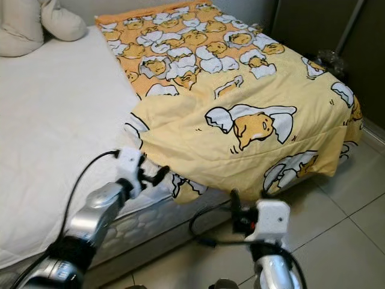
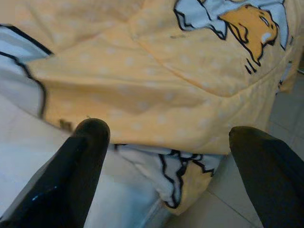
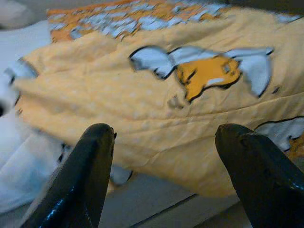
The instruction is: Clean up the room
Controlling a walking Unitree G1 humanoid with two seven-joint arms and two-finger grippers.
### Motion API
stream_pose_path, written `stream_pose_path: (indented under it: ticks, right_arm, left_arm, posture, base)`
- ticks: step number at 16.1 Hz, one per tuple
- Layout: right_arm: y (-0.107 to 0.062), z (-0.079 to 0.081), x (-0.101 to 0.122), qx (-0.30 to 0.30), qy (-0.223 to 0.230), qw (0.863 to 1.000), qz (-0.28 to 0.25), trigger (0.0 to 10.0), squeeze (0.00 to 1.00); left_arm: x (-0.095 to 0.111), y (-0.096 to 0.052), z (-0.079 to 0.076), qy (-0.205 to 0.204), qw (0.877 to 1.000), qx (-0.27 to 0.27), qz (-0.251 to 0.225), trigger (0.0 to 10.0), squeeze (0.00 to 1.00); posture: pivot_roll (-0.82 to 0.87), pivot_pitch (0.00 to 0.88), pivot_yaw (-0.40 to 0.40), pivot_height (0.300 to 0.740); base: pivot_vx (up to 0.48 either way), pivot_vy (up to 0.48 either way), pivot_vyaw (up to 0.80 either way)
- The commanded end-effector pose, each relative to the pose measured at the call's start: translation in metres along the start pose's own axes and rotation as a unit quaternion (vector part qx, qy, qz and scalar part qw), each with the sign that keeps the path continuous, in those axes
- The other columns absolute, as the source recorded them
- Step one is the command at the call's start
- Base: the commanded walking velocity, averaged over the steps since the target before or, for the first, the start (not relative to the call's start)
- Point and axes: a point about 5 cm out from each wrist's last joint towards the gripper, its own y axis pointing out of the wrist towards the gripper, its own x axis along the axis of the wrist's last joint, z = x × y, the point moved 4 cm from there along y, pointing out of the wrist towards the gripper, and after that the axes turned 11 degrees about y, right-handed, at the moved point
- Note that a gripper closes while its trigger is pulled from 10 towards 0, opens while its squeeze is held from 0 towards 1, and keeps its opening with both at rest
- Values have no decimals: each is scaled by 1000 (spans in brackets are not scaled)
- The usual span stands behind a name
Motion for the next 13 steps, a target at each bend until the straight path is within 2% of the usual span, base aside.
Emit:
stream_pose_path:
  ticks: [1,3,7,8,11,12,13]
  right_arm:
    - [-1,5,-1,11,6,1000,6,10000,373]
    - [-11,9,-6,20,7,999,24,10000,365]
    - [-53,24,-6,43,2,997,66,10000,365]
    - [-61,26,-6,46,3,996,74,10000,369]
    - [-82,36,-9,58,3,993,103,10000,369]
    - [-88,38,-8,57,5,992,112,10000,369]
    - [-89,38,-7,55,5,992,113,10000,369]
  left_arm:
    - [-5,4,-1,-3,1000,-5,14,10000,1000]
    - [-13,13,-2,-9,999,5,41,10000,1000]
    - [-18,20,4,-30,996,31,74,10000,1000]
    - [-20,22,2,-40,996,33,76,10000,0]
    - [-13,29,-7,-83,994,39,64,10000,0]
    - [-5,33,-15,-112,992,30,44,10000,0]
    - [-2,34,-18,-117,992,24,36,10000,0]
  posture:
    - [-94,82,85,735]
    - [-115,150,71,735]
    - [-206,355,33,735]
    - [-218,373,23,735]
    - [-258,418,1,735]
    - [-272,430,-1,735]
    - [-275,431,0,735]
  base:
    - [0,0,0]
    - [0,0,0]
    - [0,0,0]
    - [0,0,0]
    - [0,0,0]
    - [0,0,0]
    - [0,0,0]
